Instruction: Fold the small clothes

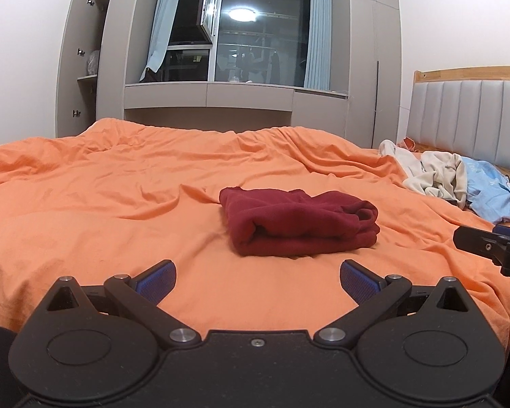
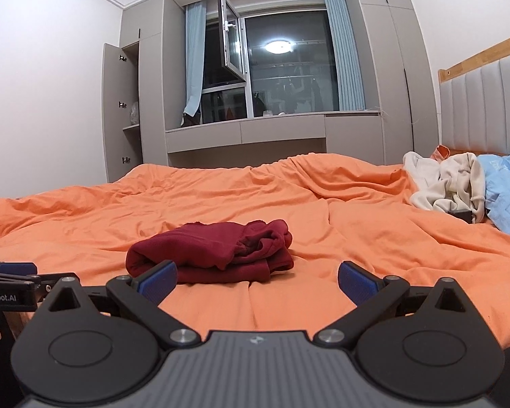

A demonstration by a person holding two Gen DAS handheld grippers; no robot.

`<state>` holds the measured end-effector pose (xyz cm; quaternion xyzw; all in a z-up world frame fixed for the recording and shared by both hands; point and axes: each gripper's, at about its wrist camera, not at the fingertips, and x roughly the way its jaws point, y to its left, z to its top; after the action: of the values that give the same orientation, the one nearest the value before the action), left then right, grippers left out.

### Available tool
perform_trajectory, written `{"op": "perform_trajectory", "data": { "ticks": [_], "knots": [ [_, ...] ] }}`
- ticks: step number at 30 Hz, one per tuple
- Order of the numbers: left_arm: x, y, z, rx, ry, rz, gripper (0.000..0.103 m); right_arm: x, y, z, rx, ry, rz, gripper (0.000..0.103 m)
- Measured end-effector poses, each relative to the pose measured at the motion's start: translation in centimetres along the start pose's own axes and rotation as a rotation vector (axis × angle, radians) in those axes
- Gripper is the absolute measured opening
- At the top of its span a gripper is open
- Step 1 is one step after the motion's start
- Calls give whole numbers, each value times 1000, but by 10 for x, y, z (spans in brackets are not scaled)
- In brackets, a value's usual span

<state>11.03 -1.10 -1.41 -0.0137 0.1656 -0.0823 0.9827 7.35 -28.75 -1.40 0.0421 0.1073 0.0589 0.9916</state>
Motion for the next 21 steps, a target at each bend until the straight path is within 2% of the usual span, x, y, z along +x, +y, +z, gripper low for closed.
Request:
{"op": "perform_trajectory", "data": {
  "ticks": [21],
  "knots": [
    [2,0,1,-3,9,2,102,4,-1,-3,-11,18,-6,103]
  ]
}}
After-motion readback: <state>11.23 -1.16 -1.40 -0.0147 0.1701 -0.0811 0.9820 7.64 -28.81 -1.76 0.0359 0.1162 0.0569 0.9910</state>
